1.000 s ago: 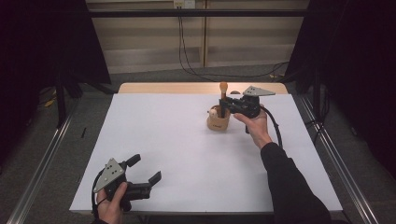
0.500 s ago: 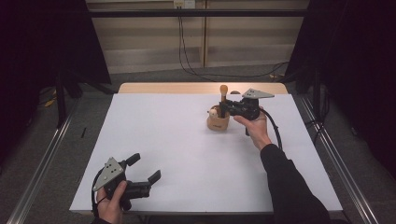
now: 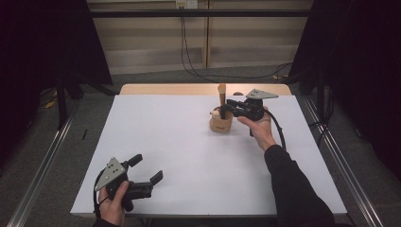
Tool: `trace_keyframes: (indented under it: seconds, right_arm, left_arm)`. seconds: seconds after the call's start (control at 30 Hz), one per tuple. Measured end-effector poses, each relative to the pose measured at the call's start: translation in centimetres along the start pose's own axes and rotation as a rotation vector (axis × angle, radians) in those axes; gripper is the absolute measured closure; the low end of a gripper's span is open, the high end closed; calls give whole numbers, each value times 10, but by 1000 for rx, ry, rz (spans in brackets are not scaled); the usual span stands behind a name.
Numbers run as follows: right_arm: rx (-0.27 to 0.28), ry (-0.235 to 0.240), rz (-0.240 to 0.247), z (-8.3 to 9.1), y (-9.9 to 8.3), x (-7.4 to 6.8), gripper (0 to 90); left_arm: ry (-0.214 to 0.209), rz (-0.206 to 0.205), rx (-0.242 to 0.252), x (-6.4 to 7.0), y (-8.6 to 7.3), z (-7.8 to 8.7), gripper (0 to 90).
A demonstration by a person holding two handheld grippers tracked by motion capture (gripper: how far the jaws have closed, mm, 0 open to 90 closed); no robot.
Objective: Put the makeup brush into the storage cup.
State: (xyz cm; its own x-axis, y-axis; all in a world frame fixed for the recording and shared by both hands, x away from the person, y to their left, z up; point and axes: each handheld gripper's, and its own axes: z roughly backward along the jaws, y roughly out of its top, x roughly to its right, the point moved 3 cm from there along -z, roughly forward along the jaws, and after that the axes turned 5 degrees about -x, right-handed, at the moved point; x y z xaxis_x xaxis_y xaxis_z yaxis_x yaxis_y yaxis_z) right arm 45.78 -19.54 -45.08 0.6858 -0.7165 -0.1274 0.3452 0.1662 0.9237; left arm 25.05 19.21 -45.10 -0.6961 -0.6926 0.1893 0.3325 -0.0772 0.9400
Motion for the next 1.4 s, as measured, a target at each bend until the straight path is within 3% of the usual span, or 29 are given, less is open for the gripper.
trace_keyframes:
  seconds: [0.23, 0.47, 0.53, 0.67, 0.73, 0.83, 0.93, 1.17, 1.4]
  right_arm:
    - [23, -13, -5, 2, 4, -3, 471]
    - [29, -71, -31, 6, 8, -3, 98]
    - [35, -92, -38, 7, 9, -2, 29]
    - [54, -97, -33, 11, 10, -3, 0]
    - [47, -134, -35, 11, 10, -4, 0]
    - [45, -131, -37, 11, 9, -6, 0]
    - [47, -167, -55, 11, 9, -7, 0]
    - [67, -231, 22, 16, 7, -15, 4]
    - [111, -249, 8, 28, 3, -17, 4]
  left_arm:
    - [4, -1, 3, 1, 0, 3, 16]
    - [14, -5, 10, 1, 0, 5, 16]
    - [6, -8, 8, 2, 0, 6, 16]
    - [15, -10, 10, 2, 0, 7, 16]
    - [10, -8, 11, 2, 0, 8, 16]
    - [13, -6, 11, 2, 0, 8, 16]
    - [8, -4, 11, 2, 0, 8, 16]
    - [9, 5, 15, 1, 0, 8, 17]
    - [23, 22, 17, -2, -1, 8, 18]
